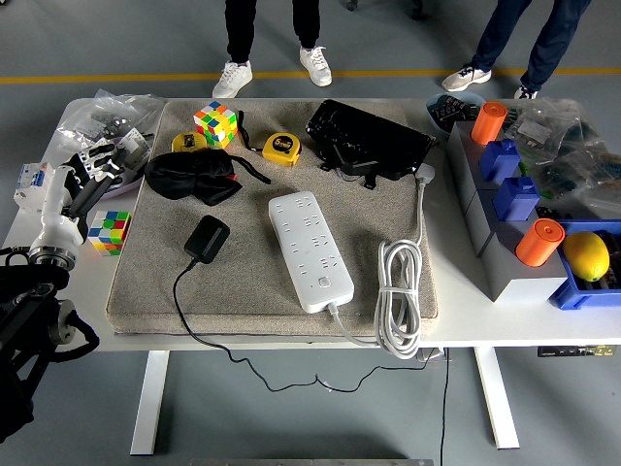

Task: Put the plug near the board,insert it into the board,press the button,pull the plug out

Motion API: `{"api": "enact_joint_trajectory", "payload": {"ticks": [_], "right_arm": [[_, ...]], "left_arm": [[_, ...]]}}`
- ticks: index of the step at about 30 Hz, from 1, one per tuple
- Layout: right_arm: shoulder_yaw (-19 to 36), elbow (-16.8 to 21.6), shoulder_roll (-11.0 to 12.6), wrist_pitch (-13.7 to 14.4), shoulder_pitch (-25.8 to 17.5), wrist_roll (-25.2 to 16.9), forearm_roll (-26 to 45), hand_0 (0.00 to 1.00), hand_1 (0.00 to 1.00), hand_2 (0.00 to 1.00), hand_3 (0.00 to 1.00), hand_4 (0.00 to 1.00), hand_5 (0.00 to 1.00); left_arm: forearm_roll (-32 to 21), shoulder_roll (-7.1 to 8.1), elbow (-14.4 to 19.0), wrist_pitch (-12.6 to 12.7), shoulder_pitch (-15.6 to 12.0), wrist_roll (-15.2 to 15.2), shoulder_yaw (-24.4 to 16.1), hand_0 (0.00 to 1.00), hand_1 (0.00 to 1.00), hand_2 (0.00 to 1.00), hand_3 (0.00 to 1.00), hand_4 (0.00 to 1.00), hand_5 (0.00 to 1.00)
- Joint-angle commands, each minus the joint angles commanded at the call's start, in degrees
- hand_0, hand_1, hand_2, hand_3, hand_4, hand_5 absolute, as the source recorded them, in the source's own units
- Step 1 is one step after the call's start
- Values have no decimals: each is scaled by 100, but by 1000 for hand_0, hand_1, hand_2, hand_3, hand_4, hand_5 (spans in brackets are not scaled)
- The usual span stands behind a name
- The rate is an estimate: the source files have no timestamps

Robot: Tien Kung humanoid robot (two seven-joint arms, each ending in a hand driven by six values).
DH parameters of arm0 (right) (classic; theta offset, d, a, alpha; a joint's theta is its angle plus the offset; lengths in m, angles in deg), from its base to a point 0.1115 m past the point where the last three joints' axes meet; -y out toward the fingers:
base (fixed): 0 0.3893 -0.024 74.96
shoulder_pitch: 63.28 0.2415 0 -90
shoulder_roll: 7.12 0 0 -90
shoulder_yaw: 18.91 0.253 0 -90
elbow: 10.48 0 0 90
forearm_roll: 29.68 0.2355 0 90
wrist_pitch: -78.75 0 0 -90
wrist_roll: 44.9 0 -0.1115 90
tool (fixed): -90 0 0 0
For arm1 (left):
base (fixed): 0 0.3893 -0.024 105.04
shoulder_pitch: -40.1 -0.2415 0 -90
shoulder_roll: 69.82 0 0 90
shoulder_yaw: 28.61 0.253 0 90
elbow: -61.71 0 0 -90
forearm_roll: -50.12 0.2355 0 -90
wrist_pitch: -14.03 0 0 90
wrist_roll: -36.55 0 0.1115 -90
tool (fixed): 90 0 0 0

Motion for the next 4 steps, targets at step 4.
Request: {"api": "enact_joint_trajectory", "payload": {"ticks": [4], "right_arm": [[50, -10, -29, 4, -26, -2, 9, 606, 602, 556, 548, 814, 327]], "left_arm": [[-4, -21, 15, -4, 20, -9, 3, 593, 626, 674, 679, 933, 518]]}}
